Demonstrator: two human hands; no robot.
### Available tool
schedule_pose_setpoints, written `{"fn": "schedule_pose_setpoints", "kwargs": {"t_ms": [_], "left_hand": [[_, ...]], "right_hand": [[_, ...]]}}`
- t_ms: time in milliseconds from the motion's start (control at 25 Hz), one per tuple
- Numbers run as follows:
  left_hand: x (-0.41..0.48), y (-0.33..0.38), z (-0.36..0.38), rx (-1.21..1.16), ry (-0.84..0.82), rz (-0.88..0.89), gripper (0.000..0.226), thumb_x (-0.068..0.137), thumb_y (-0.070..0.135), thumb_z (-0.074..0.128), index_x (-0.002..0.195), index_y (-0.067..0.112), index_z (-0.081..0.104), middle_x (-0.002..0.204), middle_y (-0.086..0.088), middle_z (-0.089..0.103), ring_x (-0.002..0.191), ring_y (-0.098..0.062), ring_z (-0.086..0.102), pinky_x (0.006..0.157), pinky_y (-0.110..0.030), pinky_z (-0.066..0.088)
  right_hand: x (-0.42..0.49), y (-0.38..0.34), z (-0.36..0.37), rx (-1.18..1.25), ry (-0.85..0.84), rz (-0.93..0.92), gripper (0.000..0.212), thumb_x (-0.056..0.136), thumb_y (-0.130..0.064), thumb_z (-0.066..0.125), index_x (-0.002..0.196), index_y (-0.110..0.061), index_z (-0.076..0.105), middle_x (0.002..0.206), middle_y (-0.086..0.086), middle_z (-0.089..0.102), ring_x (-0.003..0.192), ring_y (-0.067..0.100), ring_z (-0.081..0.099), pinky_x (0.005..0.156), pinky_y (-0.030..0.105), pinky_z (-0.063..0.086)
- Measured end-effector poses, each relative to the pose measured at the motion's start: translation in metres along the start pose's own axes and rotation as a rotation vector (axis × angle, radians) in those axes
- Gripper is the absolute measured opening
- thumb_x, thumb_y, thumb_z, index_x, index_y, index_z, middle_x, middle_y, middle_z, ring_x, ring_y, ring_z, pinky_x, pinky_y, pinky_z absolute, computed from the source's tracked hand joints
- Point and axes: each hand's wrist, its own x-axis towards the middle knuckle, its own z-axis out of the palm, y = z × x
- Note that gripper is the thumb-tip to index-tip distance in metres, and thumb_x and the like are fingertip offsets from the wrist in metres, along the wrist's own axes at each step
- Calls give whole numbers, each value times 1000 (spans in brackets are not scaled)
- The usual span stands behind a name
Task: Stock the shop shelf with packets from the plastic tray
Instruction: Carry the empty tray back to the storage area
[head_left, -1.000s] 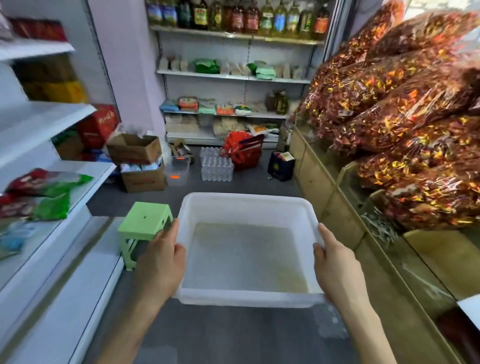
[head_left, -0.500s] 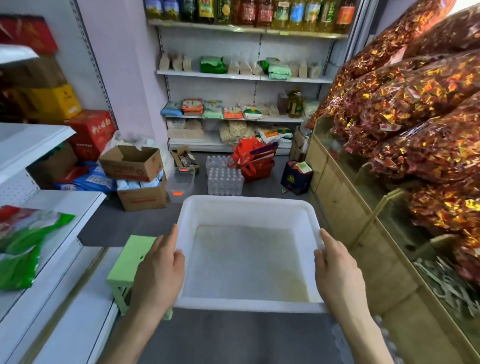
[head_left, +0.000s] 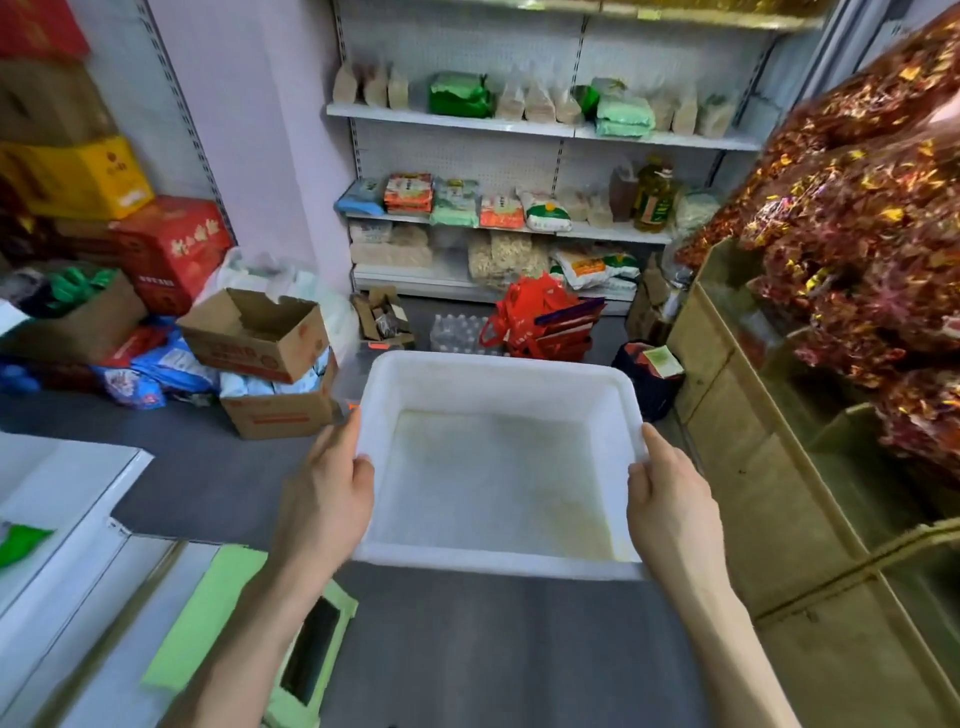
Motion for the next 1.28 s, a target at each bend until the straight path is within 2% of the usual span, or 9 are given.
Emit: {"fn": "schedule_pose_setpoints", "kwargs": {"t_ms": [200, 360, 480, 600, 720, 880, 1000, 1160, 1280], "left_hand": [[158, -18, 56, -34, -6, -10, 57, 99, 7, 55, 155, 16, 43, 154, -9, 49, 132, -35, 53, 99, -46, 49], [312, -33, 96, -42, -63, 8, 56, 96, 7, 54, 151, 20, 47, 137, -11, 62, 117, -35, 60, 92, -48, 54], [397, -38, 115, -34, -111, 37, 58, 98, 8, 54, 153, 21, 45, 142, -11, 60, 121, -35, 59, 95, -44, 51], [490, -45, 139, 4, -171, 48, 64, 98, 12, 54, 158, 27, 37, 146, -9, 57, 124, -34, 59, 98, -44, 51], [563, -52, 171, 4, -227, 30, 66, 97, 13, 60, 158, 25, 37, 146, -11, 57, 126, -34, 58, 101, -45, 48], [650, -68, 231, 11, -253, -39, 71, 93, 9, 66, 158, 21, 39, 156, -9, 48, 139, -31, 49, 110, -40, 40], [719, -83, 287, 2, -360, -135, 79, 92, 5, 61, 161, 29, 30, 158, -5, 47, 135, -32, 53, 107, -41, 45], [792, -111, 351, -103, -512, -211, 91, 93, 2, 58, 160, 48, 17, 161, 2, 42, 138, -28, 52, 110, -47, 47], [848, -138, 411, -99, -588, -329, 90, 95, -2, 59, 162, 40, 16, 159, -1, 44, 137, -27, 54, 109, -39, 45]], "right_hand": [[141, -24, 80, -14, -7, 10, 54, 104, -22, 43, 157, -24, 35, 143, 3, 55, 118, 32, 60, 81, 42, 50], [263, -55, 143, -44, -18, 63, 53, 101, -23, 43, 153, -32, 37, 138, 0, 58, 115, 32, 61, 76, 41, 50], [336, -74, 174, -8, -46, 115, 55, 101, -23, 45, 155, -35, 37, 148, -5, 53, 125, 30, 57, 85, 43, 51], [412, -92, 209, -8, -63, 140, 56, 100, -24, 43, 152, -40, 35, 145, -6, 56, 123, 31, 57, 83, 46, 53], [480, -90, 250, 8, -116, 159, 55, 99, -23, 44, 150, -43, 35, 145, -6, 56, 123, 30, 57, 85, 47, 53], [573, -78, 320, 101, -251, 213, 63, 102, -21, 46, 156, -45, 25, 158, -11, 43, 139, 25, 47, 101, 46, 46], [652, -64, 375, 159, -419, 303, 71, 100, -16, 45, 158, -46, 17, 162, -15, 35, 144, 23, 41, 106, 44, 41], [733, -54, 431, 215, -606, 435, 74, 84, -27, 41, 152, -52, 23, 151, -15, 48, 135, 24, 51, 105, 48, 44], [797, -46, 492, 269, -665, 531, 77, 77, -30, 45, 151, -48, 30, 144, -13, 53, 128, 23, 53, 105, 48, 45]]}}
